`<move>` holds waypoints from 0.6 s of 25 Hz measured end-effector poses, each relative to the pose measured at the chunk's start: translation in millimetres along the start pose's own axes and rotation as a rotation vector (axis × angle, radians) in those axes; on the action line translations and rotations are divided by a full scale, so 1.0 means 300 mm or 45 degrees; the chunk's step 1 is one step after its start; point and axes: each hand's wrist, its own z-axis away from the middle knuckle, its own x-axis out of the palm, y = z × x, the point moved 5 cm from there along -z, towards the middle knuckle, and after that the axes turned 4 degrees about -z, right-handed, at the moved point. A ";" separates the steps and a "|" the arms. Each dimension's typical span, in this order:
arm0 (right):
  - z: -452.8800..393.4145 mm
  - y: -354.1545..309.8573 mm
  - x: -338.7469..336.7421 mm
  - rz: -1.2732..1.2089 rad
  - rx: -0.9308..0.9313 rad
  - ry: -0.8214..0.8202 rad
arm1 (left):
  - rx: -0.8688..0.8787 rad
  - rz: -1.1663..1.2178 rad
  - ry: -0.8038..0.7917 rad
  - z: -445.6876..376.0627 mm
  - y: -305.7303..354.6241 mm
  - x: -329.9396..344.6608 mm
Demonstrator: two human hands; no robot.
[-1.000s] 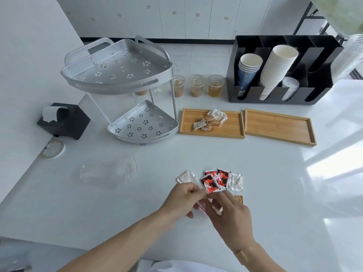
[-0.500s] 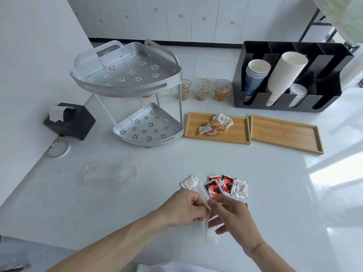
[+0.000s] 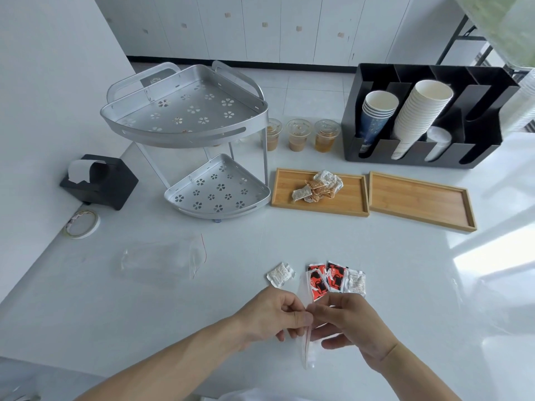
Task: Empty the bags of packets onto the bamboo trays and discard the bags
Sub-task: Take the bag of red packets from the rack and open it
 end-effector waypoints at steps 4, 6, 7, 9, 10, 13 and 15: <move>0.004 -0.014 -0.012 0.048 -0.036 -0.031 | 0.000 -0.024 -0.011 -0.002 0.006 -0.006; 0.002 -0.016 -0.010 0.113 -0.063 -0.015 | 0.007 -0.071 0.023 -0.004 0.015 -0.010; 0.001 -0.018 -0.007 0.164 -0.075 -0.011 | 0.019 -0.105 0.049 -0.004 0.022 -0.013; 0.001 -0.024 0.001 0.282 -0.100 -0.029 | 0.043 -0.190 0.090 -0.001 0.036 -0.018; 0.000 -0.027 0.004 0.331 -0.115 -0.043 | 0.048 -0.230 0.103 0.000 0.042 -0.019; 0.001 -0.040 0.011 0.469 -0.206 -0.015 | 0.053 -0.378 0.143 -0.001 0.055 -0.023; 0.004 -0.053 0.016 0.649 -0.347 0.066 | 0.088 -0.656 0.187 -0.006 0.066 -0.025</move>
